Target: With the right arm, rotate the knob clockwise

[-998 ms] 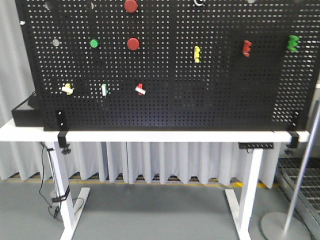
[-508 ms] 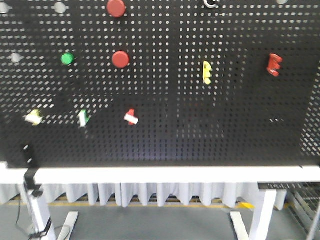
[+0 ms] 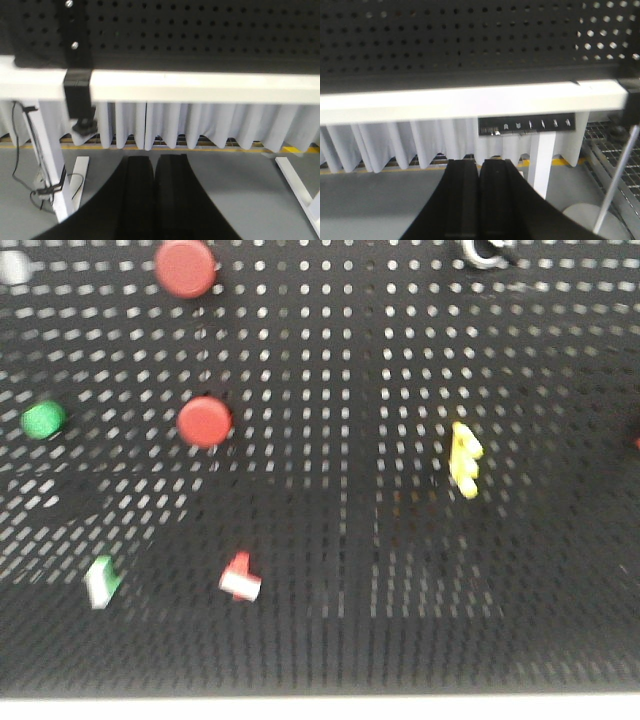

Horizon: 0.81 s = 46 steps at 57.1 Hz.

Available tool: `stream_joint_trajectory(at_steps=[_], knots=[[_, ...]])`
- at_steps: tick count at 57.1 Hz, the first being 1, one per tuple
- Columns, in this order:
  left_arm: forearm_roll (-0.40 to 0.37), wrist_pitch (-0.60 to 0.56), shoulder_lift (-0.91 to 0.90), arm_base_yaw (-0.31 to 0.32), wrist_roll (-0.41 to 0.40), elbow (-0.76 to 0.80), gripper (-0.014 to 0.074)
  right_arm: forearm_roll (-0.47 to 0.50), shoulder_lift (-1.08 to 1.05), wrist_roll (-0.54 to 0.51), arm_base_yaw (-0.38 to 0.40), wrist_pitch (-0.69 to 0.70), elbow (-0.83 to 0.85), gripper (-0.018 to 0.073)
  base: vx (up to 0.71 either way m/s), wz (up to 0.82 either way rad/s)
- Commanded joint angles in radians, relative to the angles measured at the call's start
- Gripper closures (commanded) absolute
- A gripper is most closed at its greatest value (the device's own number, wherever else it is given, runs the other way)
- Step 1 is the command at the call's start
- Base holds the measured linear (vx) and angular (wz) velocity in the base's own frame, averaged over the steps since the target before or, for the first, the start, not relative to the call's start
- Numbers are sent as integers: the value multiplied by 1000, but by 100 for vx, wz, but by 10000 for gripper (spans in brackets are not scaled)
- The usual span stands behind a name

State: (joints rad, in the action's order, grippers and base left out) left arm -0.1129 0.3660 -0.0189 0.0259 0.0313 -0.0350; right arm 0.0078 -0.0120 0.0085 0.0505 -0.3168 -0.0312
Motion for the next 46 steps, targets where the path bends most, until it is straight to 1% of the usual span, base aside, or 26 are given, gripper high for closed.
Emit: stream_joint_trajectory(at_steps=[1,16,46], knots=[[-5,-75,-11,-2,-5,-10,603,-8,-10,-2,0,82,-6,568,32,-4],[-5,-75,-11,-2,-5,-10,603,-8,-10,-2,0,82,-6,568,19,-6],[-5,-75,-11,-2,-5,-10,603,-16,-10,-9,0,85,-6,568,1,0]])
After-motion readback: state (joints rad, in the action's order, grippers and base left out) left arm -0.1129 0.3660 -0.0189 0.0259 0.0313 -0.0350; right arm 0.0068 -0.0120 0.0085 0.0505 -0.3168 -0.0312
